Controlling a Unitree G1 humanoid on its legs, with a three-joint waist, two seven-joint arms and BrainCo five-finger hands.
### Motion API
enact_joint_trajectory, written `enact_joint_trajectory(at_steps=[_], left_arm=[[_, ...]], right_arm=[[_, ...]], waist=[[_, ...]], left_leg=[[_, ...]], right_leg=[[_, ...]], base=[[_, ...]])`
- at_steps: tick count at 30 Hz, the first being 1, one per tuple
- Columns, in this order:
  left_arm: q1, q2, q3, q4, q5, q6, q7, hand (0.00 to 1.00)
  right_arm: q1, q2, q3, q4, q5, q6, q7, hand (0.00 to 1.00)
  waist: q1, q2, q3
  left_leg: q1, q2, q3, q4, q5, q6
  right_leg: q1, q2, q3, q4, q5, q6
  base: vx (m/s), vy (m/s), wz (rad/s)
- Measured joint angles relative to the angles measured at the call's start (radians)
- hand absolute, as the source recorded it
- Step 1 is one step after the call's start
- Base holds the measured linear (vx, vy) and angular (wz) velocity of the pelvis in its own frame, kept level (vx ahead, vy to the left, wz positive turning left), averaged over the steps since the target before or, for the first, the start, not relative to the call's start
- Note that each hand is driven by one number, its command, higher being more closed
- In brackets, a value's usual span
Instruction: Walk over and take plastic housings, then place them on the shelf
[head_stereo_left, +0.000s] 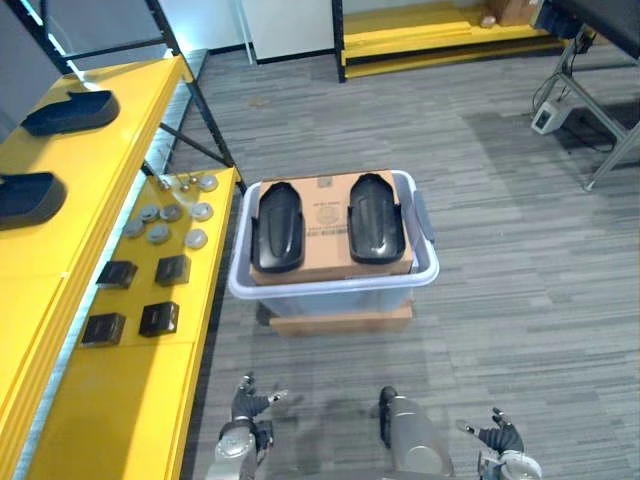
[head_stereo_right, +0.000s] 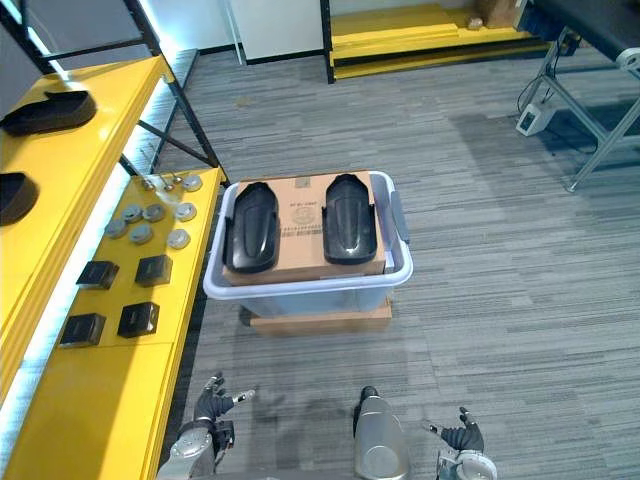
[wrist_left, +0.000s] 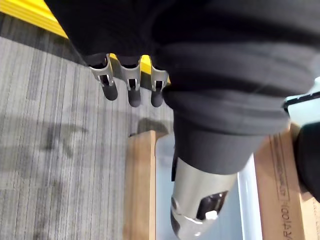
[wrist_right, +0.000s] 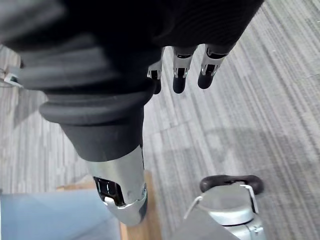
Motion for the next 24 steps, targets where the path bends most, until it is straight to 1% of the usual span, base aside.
enact_joint_trajectory(at_steps=[1, 2, 3, 4, 5, 6, 7, 8, 9, 10, 12, 13, 16, 18, 19, 20, 22, 24], left_arm=[[0.004, -0.001, 0.001, 0.000, 0.004, 0.000, 0.000, 0.00], [0.009, -0.002, 0.004, 0.001, 0.011, 0.001, 0.000, 0.00], [0.019, -0.004, 0.006, -0.001, 0.012, 0.000, 0.000, 0.00], [0.022, -0.004, 0.008, -0.003, 0.012, 0.000, 0.000, 0.00], [0.025, -0.005, 0.017, -0.003, 0.012, 0.000, 0.000, 0.00], [0.030, -0.005, 0.024, -0.003, 0.011, 0.001, 0.001, 0.00], [0.034, -0.005, 0.025, -0.003, 0.011, 0.001, 0.001, 0.00], [0.038, -0.005, 0.024, -0.002, 0.011, 0.001, 0.000, 0.00], [0.041, -0.005, 0.025, 0.002, 0.011, 0.001, 0.000, 0.00], [0.036, 0.005, 0.026, 0.002, 0.011, 0.001, 0.000, 0.00], [0.031, 0.010, 0.026, 0.000, 0.011, 0.000, 0.000, 0.00], [0.033, 0.017, 0.026, 0.001, 0.012, 0.001, -0.002, 0.00], [0.043, 0.030, 0.026, 0.001, 0.012, 0.001, -0.001, 0.00], [0.050, 0.041, 0.026, 0.001, 0.011, 0.001, -0.001, 0.00], [0.057, 0.045, 0.026, 0.000, 0.012, 0.001, -0.002, 0.00], [0.059, 0.046, 0.026, -0.001, 0.012, 0.001, -0.002, 0.00], [0.069, 0.046, 0.025, -0.004, 0.018, 0.001, -0.002, 0.00], [0.087, 0.047, 0.025, -0.010, 0.025, 0.001, -0.003, 0.00]], right_arm=[[-0.001, 0.002, -0.002, 0.000, 0.010, -0.001, 0.000, 0.00], [0.000, 0.004, -0.005, 0.002, 0.024, -0.004, -0.002, 0.00], [0.002, 0.005, -0.009, 0.007, 0.035, -0.008, -0.002, 0.00], [0.001, 0.005, -0.013, 0.007, 0.037, -0.008, -0.003, 0.00], [-0.004, 0.007, -0.026, 0.008, 0.045, -0.010, -0.003, 0.00], [-0.009, 0.011, -0.042, 0.010, 0.053, -0.012, -0.005, 0.00], [-0.009, 0.011, -0.047, 0.014, 0.053, -0.013, -0.006, 0.00], [-0.005, 0.009, -0.055, 0.022, 0.054, -0.012, -0.006, 0.00], [0.002, 0.011, -0.075, 0.025, 0.055, -0.012, -0.006, 0.00], [0.008, 0.020, -0.075, 0.033, 0.057, -0.011, -0.010, 0.00], [0.010, 0.020, -0.075, 0.033, 0.059, -0.011, -0.011, 0.00], [0.006, 0.021, -0.087, 0.022, 0.062, -0.013, -0.019, 0.00], [0.007, 0.021, -0.104, -0.012, 0.072, -0.014, -0.022, 0.00], [0.013, 0.023, -0.111, -0.045, 0.075, -0.014, -0.024, 0.00], [0.015, 0.022, -0.114, -0.098, 0.081, -0.014, -0.027, 0.00], [0.020, 0.023, -0.114, -0.127, 0.082, -0.014, -0.028, 0.00], [0.039, 0.023, -0.114, -0.240, 0.081, -0.014, -0.040, 0.00], [0.073, 0.023, -0.129, -0.412, 0.078, -0.018, -0.046, 0.00]], waist=[[0.003, 0.001, 0.002], [0.015, -0.001, 0.002], [0.022, -0.003, 0.002], [0.024, -0.003, 0.002], [0.027, -0.003, 0.002], [0.030, -0.001, 0.001], [0.031, 0.001, 0.000], [0.034, 0.014, -0.004], [0.041, 0.033, -0.011], [0.044, 0.015, -0.021], [0.046, 0.002, -0.027], [0.047, -0.009, -0.028], [0.046, -0.005, -0.029], [0.046, -0.001, -0.033], [0.045, 0.004, -0.036], [0.045, 0.005, -0.037], [0.045, 0.005, -0.043], [0.046, -0.001, -0.054]], left_leg=[[-0.023, 0.017, 0.009, 0.065, -0.022, 0.003], [-0.051, 0.033, 0.045, 0.116, -0.067, 0.039], [-0.076, 0.032, 0.077, 0.078, -0.096, 0.079], [-0.082, 0.025, 0.085, 0.037, -0.102, 0.089], [-0.108, 0.003, 0.081, -0.077, -0.117, 0.089], [-0.118, -0.031, 0.045, -0.224, -0.116, 0.087], [-0.118, -0.046, 0.026, -0.303, -0.110, 0.088], [-0.117, -0.060, 0.005, -0.437, -0.035, 0.095], [-0.122, -0.051, 0.011, -0.487, 0.041, 0.136], [-0.097, -0.068, 0.013, -0.516, 0.042, 0.137], [-0.081, -0.074, 0.024, -0.554, 0.045, 0.141], [-0.064, -0.095, 0.040, -0.604, 0.063, 0.156], [-0.045, -0.110, 0.053, -0.644, 0.072, 0.162], [-0.033, -0.115, 0.054, -0.666, 0.079, 0.162], [-0.023, -0.118, 0.054, -0.697, 0.092, 0.162], [-0.020, -0.118, 0.054, -0.709, 0.097, 0.162], [-0.020, -0.119, 0.052, -0.736, 0.109, 0.158], [-0.017, -0.119, 0.048, -0.762, 0.118, 0.156]], right_leg=[[0.037, 0.007, -0.008, -0.026, 0.002, -0.005], [0.106, 0.018, -0.010, -0.082, 0.008, -0.011], [0.153, 0.021, -0.009, -0.131, 0.012, -0.009], [0.170, 0.021, -0.009, -0.148, 0.013, -0.008], [0.187, 0.021, 0.000, -0.170, 0.015, -0.005], [0.200, 0.021, 0.013, -0.183, 0.018, 0.000], [0.204, 0.024, 0.018, -0.185, 0.019, 0.002], [0.214, 0.040, 0.030, -0.198, 0.020, 0.014], [0.225, 0.062, 0.045, -0.206, 0.015, 0.028], [0.233, 0.055, 0.057, -0.222, 0.015, 0.043], [0.232, 0.039, 0.063, -0.235, 0.018, 0.049], [0.234, 0.028, 0.075, -0.262, 0.024, 0.064], [0.243, 0.016, 0.085, -0.292, 0.031, 0.075], [0.249, 0.014, 0.086, -0.303, 0.031, 0.076], [0.245, 0.014, 0.087, -0.306, 0.031, 0.076], [0.243, 0.014, 0.087, -0.308, 0.031, 0.076], [0.229, 0.015, 0.087, -0.309, 0.032, 0.076], [0.228, 0.022, 0.085, -0.320, 0.033, 0.076]], base=[[0.32, -0.183, -0.03], [0.27, -0.136, -0.17], [0.30, -0.120, -0.16], [0.27, -0.057, -0.13], [0.29, 0.003, -0.28], [0.25, 0.047, -0.36], [0.28, 0.090, -0.41], [0.27, 0.127, -0.40], [0.31, 0.158, -0.30], [0.23, 0.131, -0.19], [0.14, 0.099, -0.10], [0.09, 0.089, -0.13], [0.06, 0.070, -0.10], [0.02, 0.026, -0.03], [0.00, 0.000, 0.00], [0.00, 0.000, 0.00], [0.00, 0.000, 0.00], [0.03, -0.013, 0.02]])
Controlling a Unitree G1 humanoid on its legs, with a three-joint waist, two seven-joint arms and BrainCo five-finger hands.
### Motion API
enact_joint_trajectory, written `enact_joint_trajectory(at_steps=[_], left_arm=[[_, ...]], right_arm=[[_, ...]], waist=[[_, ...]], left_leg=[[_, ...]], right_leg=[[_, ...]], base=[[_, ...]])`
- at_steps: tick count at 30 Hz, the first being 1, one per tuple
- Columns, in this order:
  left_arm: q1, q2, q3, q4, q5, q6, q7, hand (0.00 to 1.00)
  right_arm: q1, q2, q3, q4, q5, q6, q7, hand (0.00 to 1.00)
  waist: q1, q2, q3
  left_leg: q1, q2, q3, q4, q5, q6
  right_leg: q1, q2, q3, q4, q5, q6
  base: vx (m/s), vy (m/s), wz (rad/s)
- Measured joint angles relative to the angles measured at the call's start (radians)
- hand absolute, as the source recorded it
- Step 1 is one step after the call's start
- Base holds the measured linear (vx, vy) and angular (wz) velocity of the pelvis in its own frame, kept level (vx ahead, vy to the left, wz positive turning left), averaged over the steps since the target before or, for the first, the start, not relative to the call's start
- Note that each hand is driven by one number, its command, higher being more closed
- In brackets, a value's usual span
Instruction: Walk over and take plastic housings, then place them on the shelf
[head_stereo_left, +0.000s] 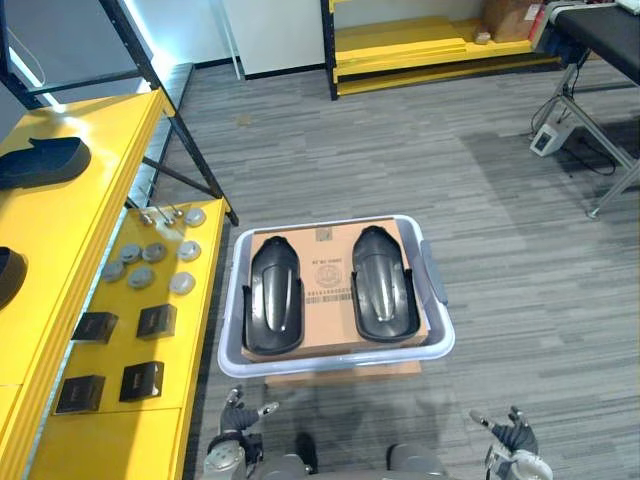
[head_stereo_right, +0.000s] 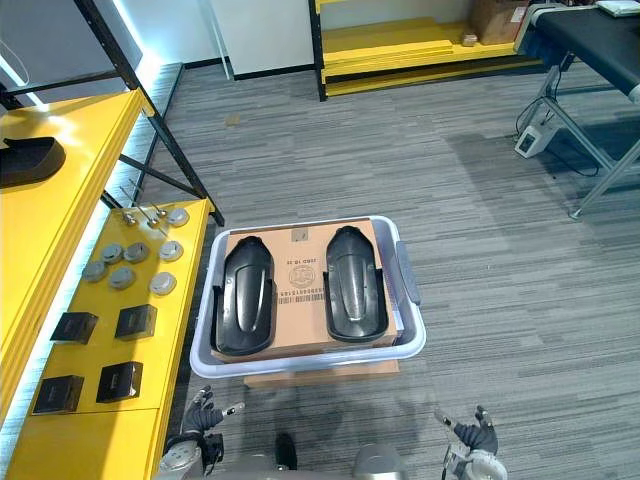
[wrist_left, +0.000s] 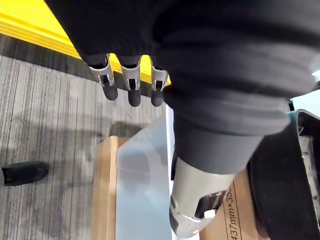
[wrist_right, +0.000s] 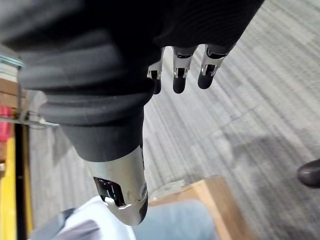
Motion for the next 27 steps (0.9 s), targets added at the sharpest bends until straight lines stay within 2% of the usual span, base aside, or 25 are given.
enact_joint_trajectory(at_steps=[4, 6, 10, 12, 16, 18, 20, 23, 27], left_arm=[[0.038, 0.004, -0.006, -0.031, 0.004, -0.001, -0.019, 0.00], [0.049, 0.014, -0.011, -0.043, 0.007, -0.002, -0.020, 0.00], [0.051, 0.034, -0.036, -0.055, 0.025, -0.003, -0.026, 0.00], [0.051, 0.035, -0.040, -0.066, 0.044, -0.005, -0.037, 0.00], [0.052, 0.036, -0.059, -0.071, 0.045, -0.007, -0.038, 0.00], [0.051, 0.035, -0.074, -0.071, 0.045, -0.007, -0.038, 0.00], [0.050, 0.032, -0.078, -0.071, 0.045, -0.007, -0.038, 0.00], [0.035, 0.032, -0.079, -0.072, 0.045, -0.007, -0.034, 0.00], [-0.001, 0.031, -0.090, -0.077, 0.044, -0.007, -0.011, 0.00]], right_arm=[[0.017, -0.005, -0.043, -0.203, -0.038, -0.015, -0.009, 0.00], [0.004, -0.009, -0.051, -0.295, -0.076, -0.017, -0.021, 0.00], [-0.052, -0.032, -0.030, -0.344, -0.133, -0.026, -0.031, 0.00], [-0.098, -0.056, 0.027, -0.342, -0.147, -0.035, -0.042, 0.00], [-0.204, -0.061, 0.112, -0.285, -0.213, -0.035, -0.049, 0.00], [-0.273, -0.063, 0.136, -0.203, -0.247, -0.029, -0.078, 0.00], [-0.328, -0.063, 0.150, -0.142, -0.267, -0.011, -0.092, 0.00], [-0.419, -0.065, 0.167, -0.045, -0.305, 0.007, -0.128, 0.00], [-0.554, -0.069, 0.171, 0.106, -0.335, 0.053, -0.162, 0.00]], waist=[[0.000, -0.005, -0.025], [0.001, -0.018, -0.035], [0.002, -0.026, -0.039], [0.002, -0.026, -0.039], [0.008, -0.025, -0.038], [0.031, -0.021, -0.035], [0.038, -0.013, -0.025], [0.056, -0.001, 0.019], [0.062, 0.015, 0.092]], left_leg=[[0.006, 0.001, -0.002, -0.022, 0.003, -0.002], [0.009, 0.000, -0.002, -0.033, 0.003, -0.002], [0.008, -0.003, -0.010, -0.039, 0.004, -0.001], [0.007, -0.007, -0.017, -0.049, 0.010, 0.007], [-0.016, -0.011, -0.063, -0.054, 0.027, 0.009], [-0.028, -0.011, -0.072, -0.055, 0.035, 0.011], [-0.045, -0.012, -0.088, -0.055, 0.046, 0.013], [-0.078, -0.017, -0.113, -0.055, 0.068, 0.015], [-0.140, -0.020, -0.148, -0.055, 0.111, 0.019]], right_leg=[[0.003, 0.010, -0.002, -0.013, 0.001, 0.001], [0.003, 0.010, -0.002, -0.018, 0.001, 0.002], [0.014, 0.009, -0.005, -0.037, 0.013, 0.012], [0.022, 0.006, -0.020, -0.055, 0.018, 0.015], [0.021, 0.004, -0.061, -0.057, 0.019, 0.014], [0.019, 0.005, -0.077, -0.064, 0.028, 0.008], [0.017, 0.006, -0.091, -0.077, 0.039, 0.009], [-0.003, 0.002, -0.112, -0.080, 0.046, 0.009], [-0.043, -0.005, -0.153, -0.077, 0.063, 0.010]], base=[[0.06, -0.034, 0.01], [0.06, -0.004, 0.01], [0.05, 0.008, 0.08], [0.03, 0.011, 0.16], [0.00, -0.012, 0.32], [-0.02, -0.012, 0.23], [-0.04, -0.004, 0.24], [-0.10, 0.002, 0.24], [-0.13, 0.017, 0.30]])
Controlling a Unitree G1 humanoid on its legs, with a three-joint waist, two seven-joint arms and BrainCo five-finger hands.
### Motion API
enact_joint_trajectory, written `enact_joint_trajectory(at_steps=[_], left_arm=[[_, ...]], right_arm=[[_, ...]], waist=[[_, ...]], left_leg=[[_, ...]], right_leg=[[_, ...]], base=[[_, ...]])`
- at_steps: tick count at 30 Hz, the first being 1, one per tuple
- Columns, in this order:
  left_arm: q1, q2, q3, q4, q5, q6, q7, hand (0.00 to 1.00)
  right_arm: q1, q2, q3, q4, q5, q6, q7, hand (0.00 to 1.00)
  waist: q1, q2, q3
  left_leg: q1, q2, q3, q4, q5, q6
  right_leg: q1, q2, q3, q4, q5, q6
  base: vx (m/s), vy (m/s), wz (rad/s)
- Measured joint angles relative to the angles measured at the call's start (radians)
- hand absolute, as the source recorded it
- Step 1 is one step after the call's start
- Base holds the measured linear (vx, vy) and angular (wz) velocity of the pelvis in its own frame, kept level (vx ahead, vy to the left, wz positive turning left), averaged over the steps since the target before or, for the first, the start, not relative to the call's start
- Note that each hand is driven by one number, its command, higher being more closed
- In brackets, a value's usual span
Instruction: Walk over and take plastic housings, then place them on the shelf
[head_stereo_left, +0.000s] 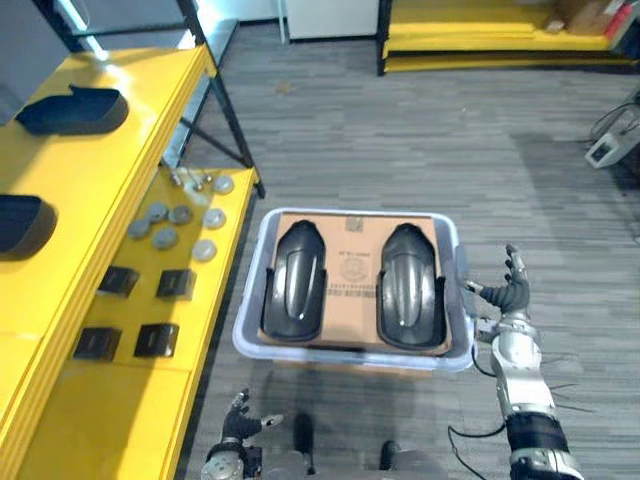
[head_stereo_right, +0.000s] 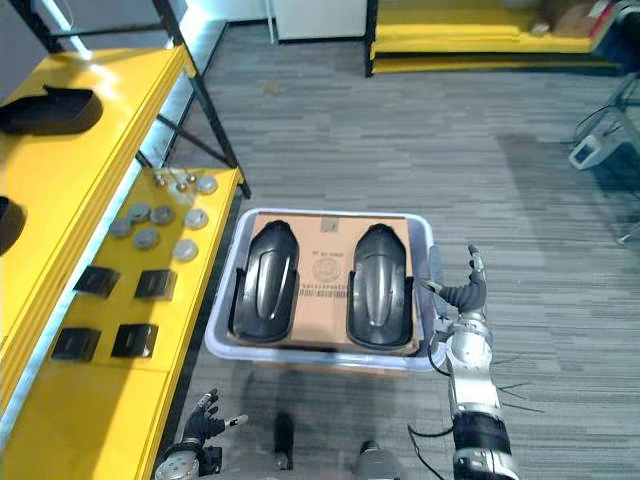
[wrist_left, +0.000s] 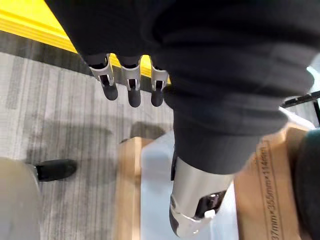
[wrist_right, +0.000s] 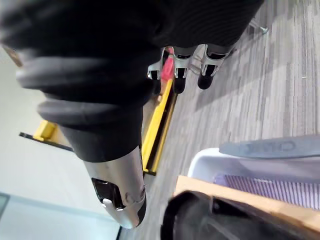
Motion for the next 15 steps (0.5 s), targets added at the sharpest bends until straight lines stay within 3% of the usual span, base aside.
enact_joint_trajectory(at_steps=[7, 8, 15], left_arm=[[-0.058, -0.005, -0.036, -0.019, -0.004, -0.018, 0.048, 0.00], [-0.066, -0.005, -0.037, -0.026, -0.009, -0.019, 0.062, 0.00], [-0.102, -0.007, -0.067, -0.029, -0.043, -0.019, 0.085, 0.00]], right_arm=[[-0.209, -0.030, -0.018, 0.228, -0.014, 0.060, -0.057, 0.00], [-0.238, -0.032, -0.041, 0.257, -0.014, 0.072, -0.068, 1.00], [-0.310, -0.064, -0.092, 0.345, 0.003, 0.089, -0.101, 1.00]], waist=[[0.029, 0.040, 0.085], [0.030, 0.048, 0.092], [0.027, 0.050, 0.109]], left_leg=[[-0.064, -0.001, -0.029, -0.002, 0.041, 0.001], [-0.076, -0.001, -0.035, -0.002, 0.047, 0.002], [-0.105, -0.004, -0.053, -0.002, 0.056, -0.001]], right_leg=[[-0.072, -0.005, -0.018, 0.046, 0.007, 0.004], [-0.082, -0.007, -0.024, 0.047, 0.008, 0.005], [-0.112, -0.011, -0.036, 0.060, 0.008, 0.005]], base=[[-0.12, 0.023, 0.13], [-0.10, 0.022, 0.14], [-0.01, -0.003, 0.04]])
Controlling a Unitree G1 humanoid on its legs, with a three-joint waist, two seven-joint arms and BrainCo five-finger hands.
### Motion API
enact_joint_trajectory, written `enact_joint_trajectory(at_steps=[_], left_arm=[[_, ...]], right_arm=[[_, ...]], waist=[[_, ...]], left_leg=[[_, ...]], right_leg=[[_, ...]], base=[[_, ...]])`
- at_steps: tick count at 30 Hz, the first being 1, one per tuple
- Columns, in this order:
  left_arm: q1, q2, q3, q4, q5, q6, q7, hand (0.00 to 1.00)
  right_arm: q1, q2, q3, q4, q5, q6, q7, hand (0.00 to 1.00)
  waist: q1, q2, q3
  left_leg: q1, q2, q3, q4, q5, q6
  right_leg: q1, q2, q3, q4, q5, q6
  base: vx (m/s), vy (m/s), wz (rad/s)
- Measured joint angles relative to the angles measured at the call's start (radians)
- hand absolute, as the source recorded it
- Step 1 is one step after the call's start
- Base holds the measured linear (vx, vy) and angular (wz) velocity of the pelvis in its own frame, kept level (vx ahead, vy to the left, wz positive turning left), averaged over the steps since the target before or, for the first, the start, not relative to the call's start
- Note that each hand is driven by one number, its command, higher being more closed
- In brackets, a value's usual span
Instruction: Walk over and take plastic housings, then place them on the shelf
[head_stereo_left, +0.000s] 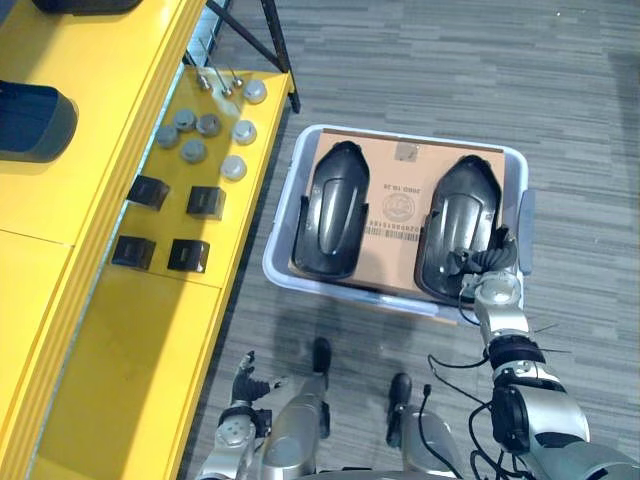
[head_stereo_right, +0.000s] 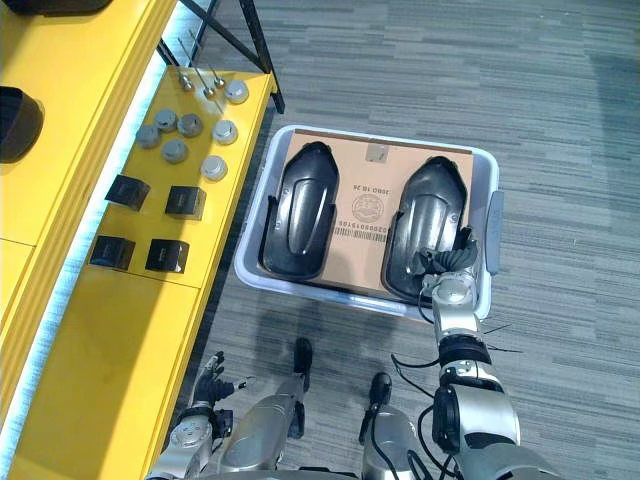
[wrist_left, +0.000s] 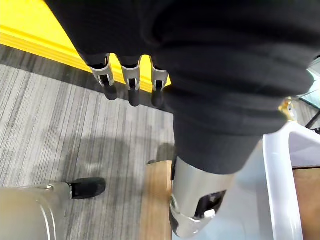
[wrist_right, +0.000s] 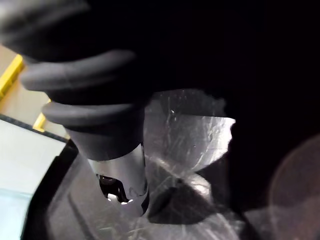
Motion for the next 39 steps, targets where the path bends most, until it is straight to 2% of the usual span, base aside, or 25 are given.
enact_joint_trajectory(at_steps=[8, 11, 15, 16, 18, 20, 24, 26, 29, 33, 39], left_arm=[[-0.034, -0.008, -0.008, 0.014, -0.002, 0.000, -0.001, 0.00], [-0.033, -0.009, -0.008, 0.013, -0.002, 0.001, -0.004, 0.00], [-0.023, -0.009, -0.008, -0.029, 0.000, 0.003, -0.007, 0.00], [0.002, -0.008, -0.008, -0.099, 0.000, 0.004, -0.008, 0.00], [0.023, -0.008, -0.009, -0.168, 0.000, 0.004, -0.012, 0.00], [0.057, -0.003, -0.036, -0.327, -0.001, 0.002, -0.024, 0.00], [0.087, -0.015, -0.099, -0.577, -0.026, -0.010, -0.029, 0.00], [0.084, -0.029, -0.117, -0.670, -0.049, -0.020, -0.027, 0.00], [0.070, -0.037, -0.167, -0.775, -0.057, -0.033, -0.023, 0.00], [0.018, -0.057, -0.249, -0.792, -0.054, -0.038, 0.002, 0.00], [-0.072, -0.087, -0.348, -0.784, -0.023, -0.033, 0.060, 0.00]], right_arm=[[-0.001, -0.030, -0.013, -0.003, 0.031, 0.000, 0.004, 1.00], [0.074, -0.020, -0.009, -0.086, 0.029, 0.001, 0.007, 1.00], [0.226, 0.001, -0.010, -0.285, 0.001, 0.006, 0.006, 1.00], [0.303, 0.017, -0.013, -0.397, -0.025, 0.006, 0.004, 1.00], [0.354, 0.031, -0.017, -0.467, -0.043, 0.006, 0.001, 1.00], [0.424, 0.064, -0.021, -0.562, -0.075, 0.006, -0.017, 1.00], [0.499, 0.130, -0.017, -0.731, -0.131, 0.005, -0.044, 1.00], [0.520, 0.156, -0.010, -0.798, -0.164, 0.005, -0.060, 1.00], [0.539, 0.185, 0.035, -0.890, -0.216, 0.006, -0.072, 1.00], [0.560, 0.215, 0.139, -0.998, -0.282, 0.006, -0.087, 1.00], [0.603, 0.273, 0.319, -1.094, -0.355, 0.000, -0.086, 1.00]], waist=[[-0.006, -0.001, 0.001], [-0.007, -0.004, 0.001], [-0.028, -0.012, -0.003], [-0.037, -0.024, -0.024], [-0.040, -0.037, -0.044], [-0.050, -0.069, -0.079], [-0.062, -0.077, -0.146], [-0.062, -0.077, -0.154], [-0.063, -0.069, -0.185], [-0.063, -0.061, -0.219], [-0.062, -0.063, -0.248]], left_leg=[[0.010, 0.005, 0.024, -0.001, -0.001, -0.001], [0.034, 0.002, 0.028, -0.002, -0.004, -0.006], [0.053, -0.005, 0.025, -0.002, -0.004, -0.006], [0.055, -0.010, 0.026, -0.002, -0.004, -0.005], [0.058, -0.012, 0.026, -0.002, -0.005, -0.005], [0.081, -0.011, 0.026, -0.002, -0.018, -0.011], [0.089, -0.013, 0.025, -0.003, -0.028, 0.002], [0.101, -0.014, 0.026, -0.002, -0.028, 0.002], [0.106, -0.012, 0.027, -0.002, -0.028, 0.002], [0.123, -0.011, 0.028, -0.002, -0.027, 0.002], [0.143, -0.009, 0.033, -0.007, -0.027, 0.002]], right_leg=[[0.002, 0.002, 0.016, -0.001, 0.000, 0.000], [0.024, -0.002, 0.022, -0.006, 0.000, 0.001], [0.054, -0.008, 0.011, -0.018, -0.001, 0.003], [0.055, -0.012, 0.015, -0.020, -0.001, 0.006], [0.061, -0.013, 0.016, -0.025, 0.000, 0.008], [0.089, -0.011, 0.020, -0.043, 0.002, 0.011], [0.099, -0.010, 0.025, -0.053, 0.006, 0.016], [0.110, -0.010, 0.027, -0.053, 0.006, 0.016], [0.113, -0.008, 0.029, -0.053, 0.006, 0.015], [0.124, -0.006, 0.031, -0.053, 0.007, 0.014], [0.140, -0.003, 0.039, -0.053, 0.009, 0.014]], base=[[0.02, -0.012, -0.05], [0.00, -0.001, -0.05], [0.00, 0.007, 0.06], [0.00, 0.000, 0.00], [0.00, 0.005, -0.02], [0.01, -0.001, -0.02], [0.01, 0.008, -0.05], [0.00, 0.000, 0.00], [0.00, 0.000, 0.00], [-0.02, -0.003, -0.01], [-0.03, 0.000, -0.03]])
